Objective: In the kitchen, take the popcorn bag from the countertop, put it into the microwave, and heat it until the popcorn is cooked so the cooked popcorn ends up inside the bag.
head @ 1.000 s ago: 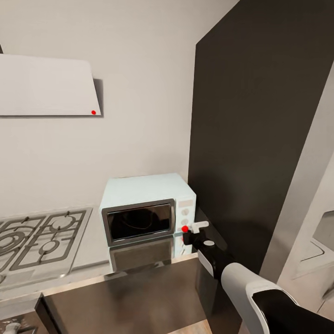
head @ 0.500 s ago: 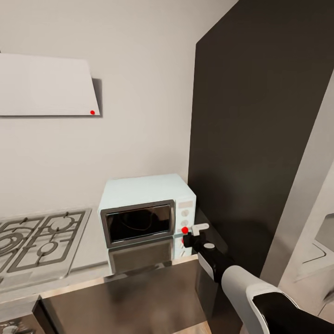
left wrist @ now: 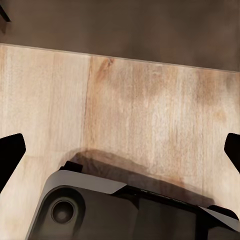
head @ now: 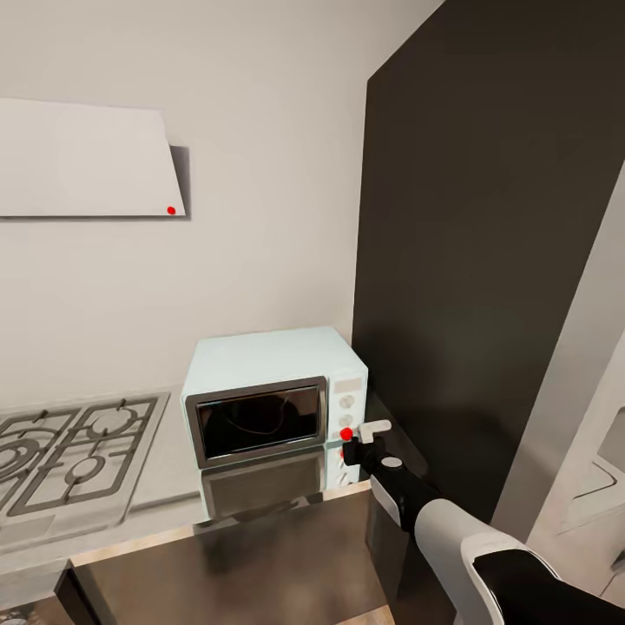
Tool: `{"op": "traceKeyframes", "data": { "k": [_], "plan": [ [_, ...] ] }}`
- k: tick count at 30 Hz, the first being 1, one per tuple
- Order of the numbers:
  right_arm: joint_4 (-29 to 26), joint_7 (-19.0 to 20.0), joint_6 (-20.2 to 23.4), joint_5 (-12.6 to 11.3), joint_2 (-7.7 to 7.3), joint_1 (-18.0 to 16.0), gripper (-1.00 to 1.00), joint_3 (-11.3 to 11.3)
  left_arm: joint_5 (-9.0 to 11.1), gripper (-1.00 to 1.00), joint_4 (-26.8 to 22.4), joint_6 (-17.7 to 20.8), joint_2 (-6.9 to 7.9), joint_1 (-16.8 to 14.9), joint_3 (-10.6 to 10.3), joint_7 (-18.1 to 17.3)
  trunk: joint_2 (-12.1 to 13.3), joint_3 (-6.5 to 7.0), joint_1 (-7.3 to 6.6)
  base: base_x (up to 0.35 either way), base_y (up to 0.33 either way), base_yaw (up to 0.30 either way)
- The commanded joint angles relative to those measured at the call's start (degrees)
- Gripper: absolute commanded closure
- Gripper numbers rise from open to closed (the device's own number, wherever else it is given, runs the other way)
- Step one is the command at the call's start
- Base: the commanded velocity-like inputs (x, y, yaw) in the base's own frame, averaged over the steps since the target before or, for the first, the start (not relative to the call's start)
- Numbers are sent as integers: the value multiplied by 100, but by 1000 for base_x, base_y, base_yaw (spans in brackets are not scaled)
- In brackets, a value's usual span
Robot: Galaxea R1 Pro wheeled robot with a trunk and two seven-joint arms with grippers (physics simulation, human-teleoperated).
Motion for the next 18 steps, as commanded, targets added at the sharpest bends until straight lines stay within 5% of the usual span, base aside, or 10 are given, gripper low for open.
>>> {"op": "traceKeyframes", "data": {
  "k": [1, 18],
  "plan": [
    [6, 2, -18, 26, -2, -2, 100, 13, 11, -100, 6, -9, -3, -4, 41, -42, -4, -2, 2, 7, 0, 0],
    [6, 2, -18, 26, -4, 5, 100, 14, 11, -100, 9, -11, -2, -2, 41, -40, -4, -2, 2, 81, 0, 0]
  ]
}}
